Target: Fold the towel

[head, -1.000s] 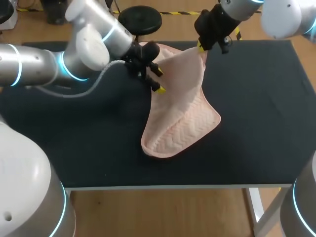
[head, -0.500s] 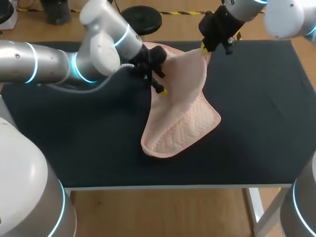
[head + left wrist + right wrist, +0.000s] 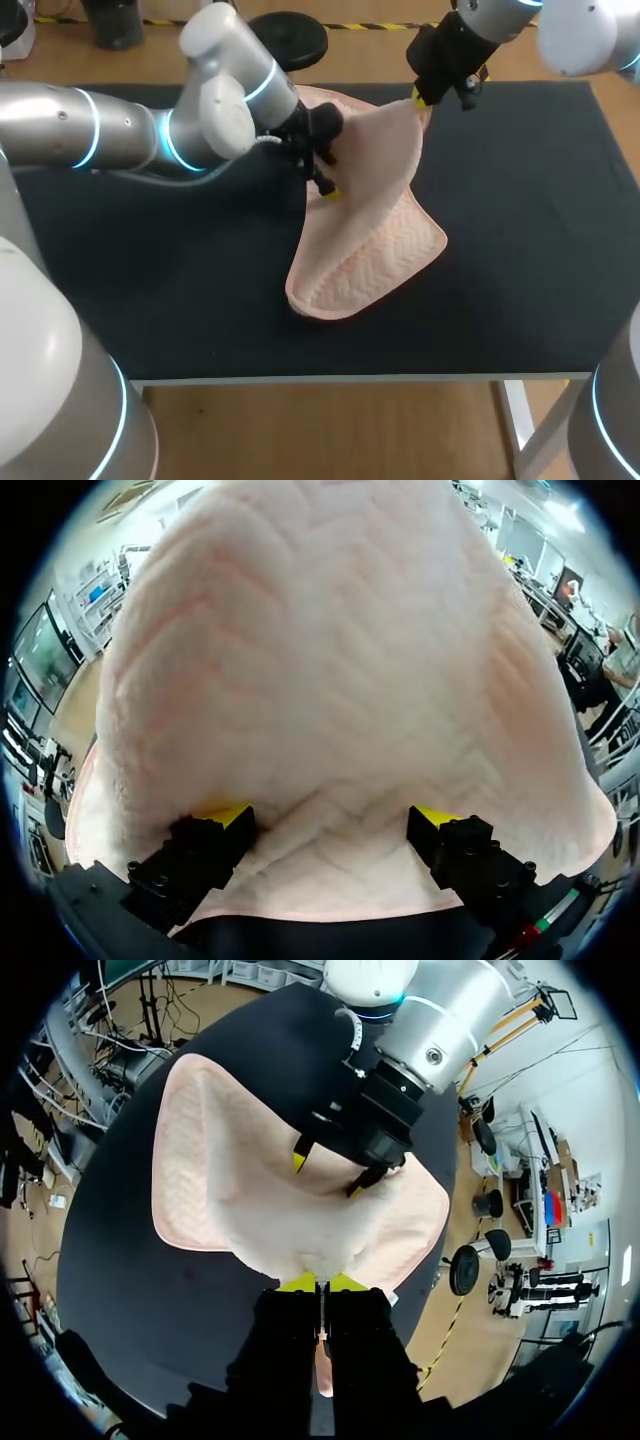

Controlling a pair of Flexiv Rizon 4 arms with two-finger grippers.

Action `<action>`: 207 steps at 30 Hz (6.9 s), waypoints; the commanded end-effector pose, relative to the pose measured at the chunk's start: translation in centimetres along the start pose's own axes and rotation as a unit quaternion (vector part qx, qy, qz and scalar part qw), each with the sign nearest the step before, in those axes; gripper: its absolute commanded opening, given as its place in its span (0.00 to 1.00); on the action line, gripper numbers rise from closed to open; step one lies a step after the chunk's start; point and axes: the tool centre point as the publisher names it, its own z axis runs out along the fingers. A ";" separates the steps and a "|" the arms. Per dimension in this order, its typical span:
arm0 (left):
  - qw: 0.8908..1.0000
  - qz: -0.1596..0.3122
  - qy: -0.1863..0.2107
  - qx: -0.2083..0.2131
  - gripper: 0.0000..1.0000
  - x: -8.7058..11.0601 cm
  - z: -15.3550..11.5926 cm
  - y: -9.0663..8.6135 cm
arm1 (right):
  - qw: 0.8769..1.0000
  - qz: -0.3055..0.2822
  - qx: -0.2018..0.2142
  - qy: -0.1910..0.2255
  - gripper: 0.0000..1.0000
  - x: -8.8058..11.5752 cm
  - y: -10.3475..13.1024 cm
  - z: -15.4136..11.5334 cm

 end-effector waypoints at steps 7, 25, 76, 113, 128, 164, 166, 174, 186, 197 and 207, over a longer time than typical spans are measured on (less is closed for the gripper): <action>1.000 0.000 -0.005 0.016 0.00 -0.6 1.0 0.2 | 1.000 -0.002 0.003 0.005 0.00 -0.5 -0.1 0.2; 0.999 0.003 -0.030 0.045 0.00 0.5 -4.8 0.2 | 1.000 -0.002 -0.003 -0.004 0.00 -0.8 0.8 -0.7; 0.964 0.029 -0.234 0.122 0.00 -0.4 -34.9 -1.3 | 0.998 -0.017 0.005 -0.065 0.00 0.1 4.1 -12.0; 0.932 0.052 -0.325 0.149 0.00 5.1 -45.1 -2.6 | 0.989 -0.070 0.026 -0.131 0.00 2.8 10.6 -19.9; 0.929 0.082 -0.325 0.157 0.00 8.1 -45.6 -3.0 | 0.987 -0.074 0.035 -0.140 0.00 5.6 12.2 -21.0; 0.934 0.110 -0.300 0.159 0.00 15.4 -44.0 -1.9 | 0.989 -0.086 0.018 -0.121 0.00 13.0 16.1 -20.4; 0.934 0.112 -0.299 0.160 0.00 15.8 -44.0 -2.0 | 0.989 -0.090 0.017 -0.120 0.00 13.3 16.4 -20.5; 0.929 0.124 -0.305 0.170 0.00 17.4 -44.7 -2.1 | 0.986 -0.113 0.017 -0.117 0.00 14.8 17.5 -21.7; 0.946 0.075 -0.271 0.159 0.00 16.1 -43.0 -1.0 | 0.994 -0.093 0.000 -0.054 0.00 14.2 15.5 -19.4; 0.961 0.014 -0.242 0.134 0.00 10.8 -38.4 0.6 | 0.998 -0.062 0.012 -0.017 0.00 10.7 12.3 -14.4; 0.970 -0.018 -0.213 0.116 0.00 4.6 -34.5 0.7 | 0.999 -0.032 0.010 0.034 0.00 7.6 8.7 -9.1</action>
